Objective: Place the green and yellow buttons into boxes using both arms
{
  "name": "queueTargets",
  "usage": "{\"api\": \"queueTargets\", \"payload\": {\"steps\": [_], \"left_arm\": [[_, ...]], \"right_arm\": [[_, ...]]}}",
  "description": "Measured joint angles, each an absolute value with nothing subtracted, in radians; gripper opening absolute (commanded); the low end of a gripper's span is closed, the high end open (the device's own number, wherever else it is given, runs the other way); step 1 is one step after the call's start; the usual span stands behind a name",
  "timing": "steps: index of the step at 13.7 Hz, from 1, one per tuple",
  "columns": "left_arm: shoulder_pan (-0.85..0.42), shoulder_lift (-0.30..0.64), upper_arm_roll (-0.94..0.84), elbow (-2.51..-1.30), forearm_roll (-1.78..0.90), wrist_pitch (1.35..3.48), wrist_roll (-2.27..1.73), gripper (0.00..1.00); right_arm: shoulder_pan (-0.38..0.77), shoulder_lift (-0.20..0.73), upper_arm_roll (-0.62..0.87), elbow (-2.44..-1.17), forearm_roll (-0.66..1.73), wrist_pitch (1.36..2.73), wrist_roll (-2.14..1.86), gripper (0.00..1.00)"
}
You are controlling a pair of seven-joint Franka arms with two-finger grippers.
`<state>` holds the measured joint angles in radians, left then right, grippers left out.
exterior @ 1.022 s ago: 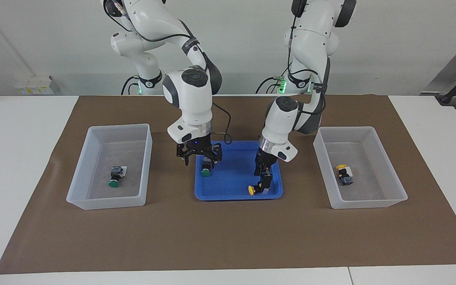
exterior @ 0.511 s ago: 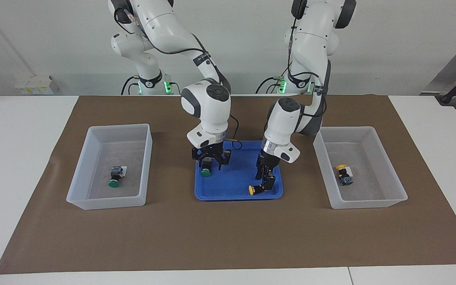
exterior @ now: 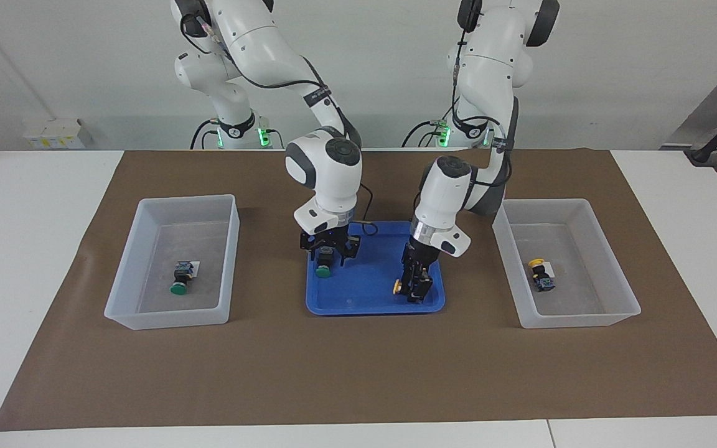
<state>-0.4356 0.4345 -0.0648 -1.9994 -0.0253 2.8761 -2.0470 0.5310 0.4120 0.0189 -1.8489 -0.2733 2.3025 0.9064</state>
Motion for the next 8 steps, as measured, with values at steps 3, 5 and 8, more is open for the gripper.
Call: {"api": "queueTargets", "payload": {"steps": [3,5,8], "left_arm": [[-0.438,0.435,-0.065,-2.015,-0.025,2.898,-2.047,0.07],[-0.438,0.435,-0.065,-2.018,-0.025,2.898,-2.047,0.00],[-0.442,0.435,-0.067,-2.008,0.020,2.876,-2.044,0.00]], "right_arm": [[0.531,0.411,0.019,-1.857,-0.274,2.325,0.906,0.78],[0.532,0.411,0.021,-1.877,-0.274,2.367,0.906,0.78],[0.534,0.411,0.021,-1.891,-0.274,2.387,0.906,0.17]]}}
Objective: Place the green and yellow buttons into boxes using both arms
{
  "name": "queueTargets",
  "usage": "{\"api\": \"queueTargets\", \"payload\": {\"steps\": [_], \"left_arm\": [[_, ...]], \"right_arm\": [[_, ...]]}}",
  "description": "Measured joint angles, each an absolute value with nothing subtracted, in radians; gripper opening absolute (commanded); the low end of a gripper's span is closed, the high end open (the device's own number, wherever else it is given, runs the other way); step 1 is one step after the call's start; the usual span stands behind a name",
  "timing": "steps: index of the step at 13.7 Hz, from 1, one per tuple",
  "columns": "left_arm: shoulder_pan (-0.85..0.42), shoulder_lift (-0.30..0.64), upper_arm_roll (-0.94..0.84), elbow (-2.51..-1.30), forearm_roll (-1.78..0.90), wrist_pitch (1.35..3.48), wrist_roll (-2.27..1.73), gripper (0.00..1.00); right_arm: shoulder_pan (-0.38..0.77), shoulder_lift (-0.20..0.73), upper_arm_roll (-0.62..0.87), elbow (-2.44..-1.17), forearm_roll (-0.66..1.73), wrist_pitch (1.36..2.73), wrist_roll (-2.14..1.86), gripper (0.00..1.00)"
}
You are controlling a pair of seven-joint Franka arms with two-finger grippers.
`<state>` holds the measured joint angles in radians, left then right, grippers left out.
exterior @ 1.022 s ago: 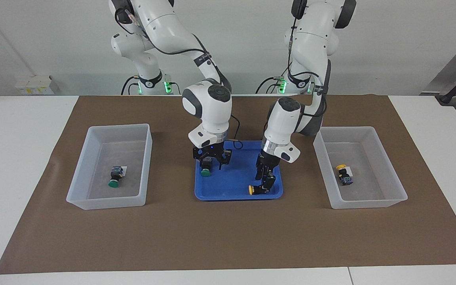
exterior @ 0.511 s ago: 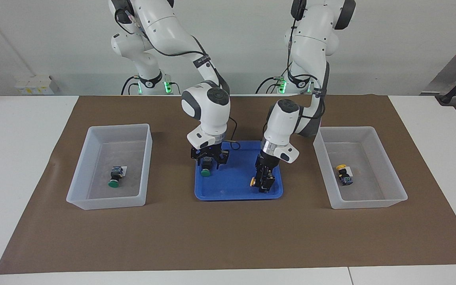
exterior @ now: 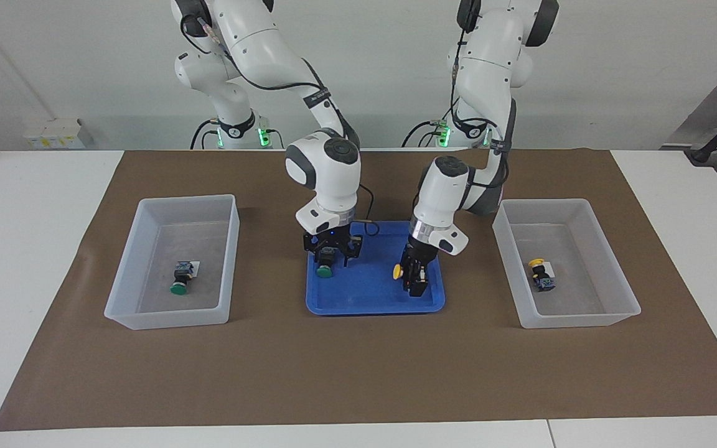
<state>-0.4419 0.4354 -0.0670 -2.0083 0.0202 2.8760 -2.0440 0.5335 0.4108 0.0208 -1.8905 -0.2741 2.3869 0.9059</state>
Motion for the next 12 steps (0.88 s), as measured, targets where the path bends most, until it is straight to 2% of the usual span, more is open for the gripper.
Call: {"api": "queueTargets", "payload": {"steps": [1,7,9,12], "left_arm": [[-0.443,0.435,-0.068,-1.989,0.044,2.834,-2.044,0.00],[-0.450,0.435,-0.069,-1.815,0.174,2.526,-2.018,0.00],[-0.450,0.435,-0.068,-1.765,0.180,2.439,-1.953,0.00],[-0.439,0.423,-0.057,-1.712,0.180,2.356,-1.837,0.00]], "right_arm": [[0.533,0.411,0.021,-1.892,-0.274,2.390,0.905,0.00],[0.527,0.391,0.018,-1.889,-0.274,2.399,0.903,0.00],[0.498,0.342,0.016,-1.887,-0.274,2.375,0.891,0.00],[0.403,0.234,0.015,-1.887,-0.274,2.257,0.790,0.00]]}}
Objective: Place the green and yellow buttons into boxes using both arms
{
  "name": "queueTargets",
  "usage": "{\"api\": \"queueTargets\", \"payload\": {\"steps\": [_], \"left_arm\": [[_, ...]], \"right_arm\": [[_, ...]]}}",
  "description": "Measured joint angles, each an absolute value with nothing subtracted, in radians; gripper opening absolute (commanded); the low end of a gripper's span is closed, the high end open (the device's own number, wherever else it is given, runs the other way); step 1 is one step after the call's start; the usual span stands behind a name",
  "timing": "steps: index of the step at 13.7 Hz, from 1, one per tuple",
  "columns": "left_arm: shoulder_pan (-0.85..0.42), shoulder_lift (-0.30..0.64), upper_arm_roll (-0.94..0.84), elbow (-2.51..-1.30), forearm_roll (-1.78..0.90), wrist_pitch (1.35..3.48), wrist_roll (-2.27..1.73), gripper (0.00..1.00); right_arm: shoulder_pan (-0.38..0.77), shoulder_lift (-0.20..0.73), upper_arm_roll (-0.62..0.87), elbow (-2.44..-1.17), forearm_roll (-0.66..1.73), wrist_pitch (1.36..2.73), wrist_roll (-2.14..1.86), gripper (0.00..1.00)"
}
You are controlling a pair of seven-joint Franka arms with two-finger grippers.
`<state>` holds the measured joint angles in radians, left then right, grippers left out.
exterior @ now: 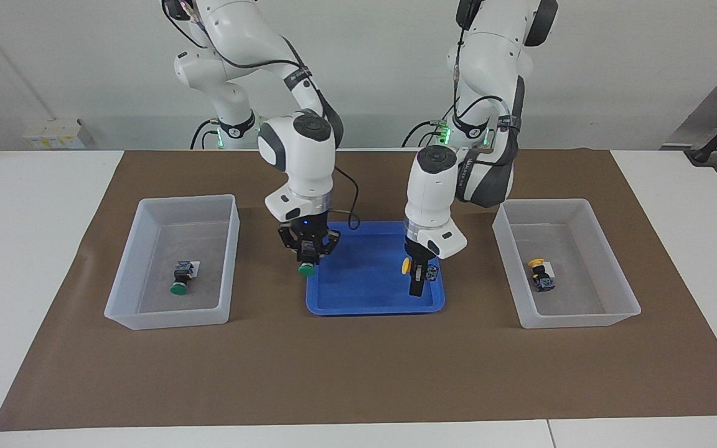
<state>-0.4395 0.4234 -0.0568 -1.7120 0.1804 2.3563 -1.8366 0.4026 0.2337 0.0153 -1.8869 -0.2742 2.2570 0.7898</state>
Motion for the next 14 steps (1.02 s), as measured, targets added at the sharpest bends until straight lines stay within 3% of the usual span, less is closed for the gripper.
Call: {"api": "queueTargets", "payload": {"steps": [3,7,14], "left_arm": [[-0.360,0.391,-0.058,-1.694,0.172,2.286,-1.672,0.00],[-0.244,0.368,-0.061,-1.649,0.089,2.191,-1.372,0.00],[-0.039,0.364,-0.060,-1.599,-0.007,2.104,-0.827,0.00]], "right_arm": [[0.287,0.151,0.014,-1.906,-0.274,2.154,0.611,0.00],[0.117,0.085,0.013,-1.992,-0.243,2.147,0.312,0.00],[-0.094,0.080,0.012,-2.106,-0.197,2.281,-0.016,0.00]]}}
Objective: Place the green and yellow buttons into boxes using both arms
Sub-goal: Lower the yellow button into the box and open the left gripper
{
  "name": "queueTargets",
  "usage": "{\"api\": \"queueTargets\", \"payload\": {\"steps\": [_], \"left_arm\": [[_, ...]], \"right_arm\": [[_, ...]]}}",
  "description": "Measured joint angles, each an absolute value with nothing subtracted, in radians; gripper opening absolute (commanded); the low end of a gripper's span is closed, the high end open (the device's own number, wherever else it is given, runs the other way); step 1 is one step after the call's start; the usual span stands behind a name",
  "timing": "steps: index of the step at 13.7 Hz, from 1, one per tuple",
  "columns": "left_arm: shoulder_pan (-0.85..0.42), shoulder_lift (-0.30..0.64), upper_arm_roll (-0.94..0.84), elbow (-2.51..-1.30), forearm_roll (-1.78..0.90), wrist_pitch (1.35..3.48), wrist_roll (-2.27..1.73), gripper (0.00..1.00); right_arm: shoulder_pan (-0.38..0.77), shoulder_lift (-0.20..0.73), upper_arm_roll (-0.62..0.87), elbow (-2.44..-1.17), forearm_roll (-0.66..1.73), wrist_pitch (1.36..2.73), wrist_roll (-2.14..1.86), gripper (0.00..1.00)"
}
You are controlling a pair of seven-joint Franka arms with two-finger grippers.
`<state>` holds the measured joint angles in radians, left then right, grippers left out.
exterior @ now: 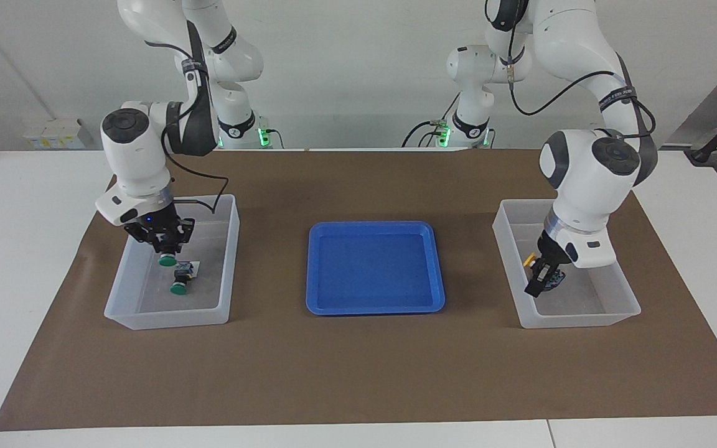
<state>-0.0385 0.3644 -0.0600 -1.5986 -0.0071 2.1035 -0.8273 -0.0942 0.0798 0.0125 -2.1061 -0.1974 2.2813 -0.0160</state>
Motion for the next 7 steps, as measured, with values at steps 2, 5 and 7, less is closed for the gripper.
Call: {"api": "queueTargets", "payload": {"steps": [2,5,7], "left_arm": [[0.023,0.364,-0.058,-1.600,-0.052,2.087,-0.642,0.00],[0.115,0.359,-0.057,-1.617,-0.087,2.075,-0.415,0.00],[0.160,0.346,-0.056,-1.654,-0.092,2.075,-0.300,0.00]], "right_arm": [[-0.112,0.095,0.013,-2.122,-0.197,2.310,-0.024,0.00],[-0.118,0.135,0.013,-2.127,-0.196,2.367,-0.023,0.00],[-0.134,0.168,0.013,-2.128,-0.196,2.396,-0.023,0.00]]}}
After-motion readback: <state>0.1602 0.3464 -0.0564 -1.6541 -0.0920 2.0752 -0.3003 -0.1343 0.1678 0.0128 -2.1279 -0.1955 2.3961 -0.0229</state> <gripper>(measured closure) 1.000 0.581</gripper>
